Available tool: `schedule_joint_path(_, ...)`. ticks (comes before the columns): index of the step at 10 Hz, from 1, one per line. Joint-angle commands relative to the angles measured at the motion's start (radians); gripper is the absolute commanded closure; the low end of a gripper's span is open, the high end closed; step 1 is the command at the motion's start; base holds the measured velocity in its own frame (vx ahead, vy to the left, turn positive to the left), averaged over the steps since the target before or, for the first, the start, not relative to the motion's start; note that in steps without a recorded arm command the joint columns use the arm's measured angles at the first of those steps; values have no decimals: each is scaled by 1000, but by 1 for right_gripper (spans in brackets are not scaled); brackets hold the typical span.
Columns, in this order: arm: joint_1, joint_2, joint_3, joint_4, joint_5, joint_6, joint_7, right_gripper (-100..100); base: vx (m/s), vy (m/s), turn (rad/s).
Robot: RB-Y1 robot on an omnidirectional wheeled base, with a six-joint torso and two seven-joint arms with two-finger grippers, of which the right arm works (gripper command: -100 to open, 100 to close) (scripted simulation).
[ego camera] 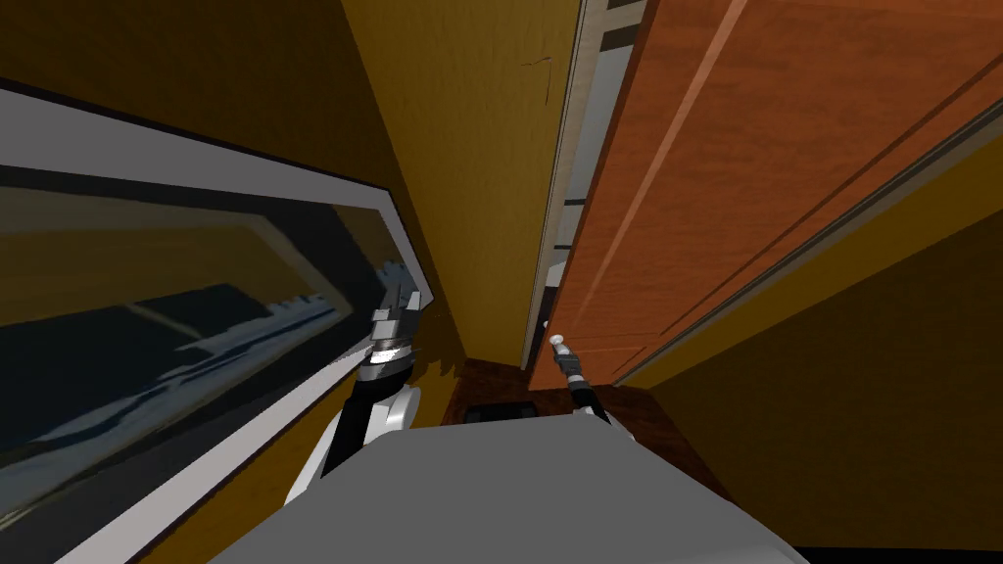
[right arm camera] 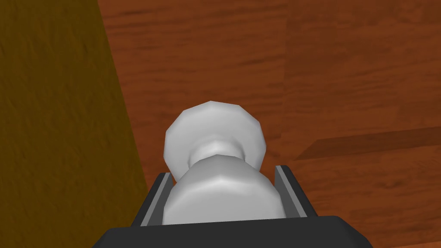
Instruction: Pull the door open
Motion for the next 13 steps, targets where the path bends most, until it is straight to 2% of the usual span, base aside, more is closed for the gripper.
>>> schedule_joint_path(1, -2, -22, 9, 20, 2, -29, -33, 100, -139, -47, 158)
schedule_joint_path(4, 12, -65, 29, 34, 7, -63, -85, 100, -105, -34, 222)
schedule_joint_path(5, 17, -54, 25, 21, 5, -45, -68, 100, -34, -16, 51)
schedule_joint_path(7, 25, -70, 36, 31, 8, -67, -90, 100, -111, -25, 140)
schedule_joint_path(12, 45, -120, 66, 69, 18, -140, -155, 100, -211, -23, 166)
schedule_joint_path(13, 51, -136, 75, 80, 21, -162, -174, 100, -239, -72, 217)
